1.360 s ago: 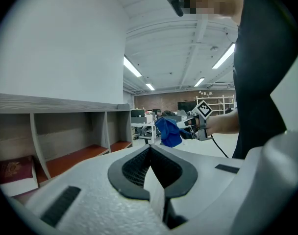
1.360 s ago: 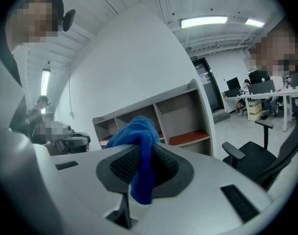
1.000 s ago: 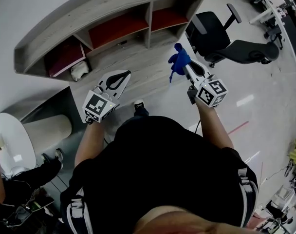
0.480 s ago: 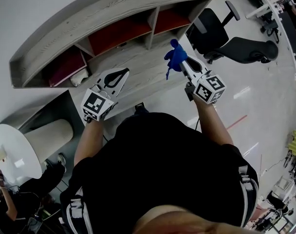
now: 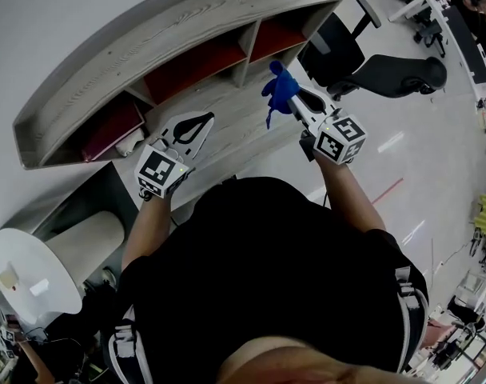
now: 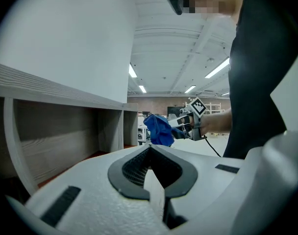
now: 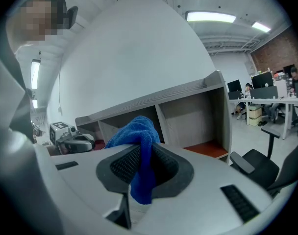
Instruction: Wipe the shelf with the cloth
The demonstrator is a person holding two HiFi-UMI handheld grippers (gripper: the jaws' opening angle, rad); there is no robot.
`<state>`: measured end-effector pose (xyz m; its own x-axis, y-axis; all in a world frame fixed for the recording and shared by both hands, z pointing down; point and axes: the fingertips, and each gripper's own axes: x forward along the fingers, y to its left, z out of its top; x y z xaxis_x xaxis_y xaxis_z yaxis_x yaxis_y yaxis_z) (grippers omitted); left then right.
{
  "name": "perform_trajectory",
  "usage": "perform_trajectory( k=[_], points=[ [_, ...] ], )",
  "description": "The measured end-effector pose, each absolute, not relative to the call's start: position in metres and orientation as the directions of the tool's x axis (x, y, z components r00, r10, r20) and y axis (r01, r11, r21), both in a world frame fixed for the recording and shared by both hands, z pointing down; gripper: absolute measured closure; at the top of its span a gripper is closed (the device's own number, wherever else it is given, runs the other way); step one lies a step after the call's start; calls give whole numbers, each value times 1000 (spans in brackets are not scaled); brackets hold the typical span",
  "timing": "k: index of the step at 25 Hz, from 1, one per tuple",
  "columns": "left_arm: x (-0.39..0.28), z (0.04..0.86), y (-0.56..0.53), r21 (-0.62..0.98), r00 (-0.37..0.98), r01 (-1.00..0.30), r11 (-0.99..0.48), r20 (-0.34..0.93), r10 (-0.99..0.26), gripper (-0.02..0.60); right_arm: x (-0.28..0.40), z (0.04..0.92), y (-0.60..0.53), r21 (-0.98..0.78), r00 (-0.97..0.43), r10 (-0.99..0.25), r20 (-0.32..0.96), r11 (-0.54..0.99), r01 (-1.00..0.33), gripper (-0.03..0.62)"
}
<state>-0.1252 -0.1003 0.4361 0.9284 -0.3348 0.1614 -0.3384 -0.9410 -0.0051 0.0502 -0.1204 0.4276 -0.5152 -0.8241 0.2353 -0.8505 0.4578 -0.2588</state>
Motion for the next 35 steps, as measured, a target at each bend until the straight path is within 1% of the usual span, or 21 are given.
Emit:
perform_trajectory(
  k=[22,29,35],
  points=[
    [-109,462,-122,23,970,-146,-989,202,-138,565,37,430,-150,-259,-440,-864,242,380,-888,539],
    [-117,469,-122,46,970,-144,-989,204,-132,565,24,430,-152,-256,-451,-856,252,391,-884,539],
    [-122,473,-126,73,960,-186,-980,224,-166,565,23,428,-147,-253,-444,-862,244,385,-887,539]
  ],
)
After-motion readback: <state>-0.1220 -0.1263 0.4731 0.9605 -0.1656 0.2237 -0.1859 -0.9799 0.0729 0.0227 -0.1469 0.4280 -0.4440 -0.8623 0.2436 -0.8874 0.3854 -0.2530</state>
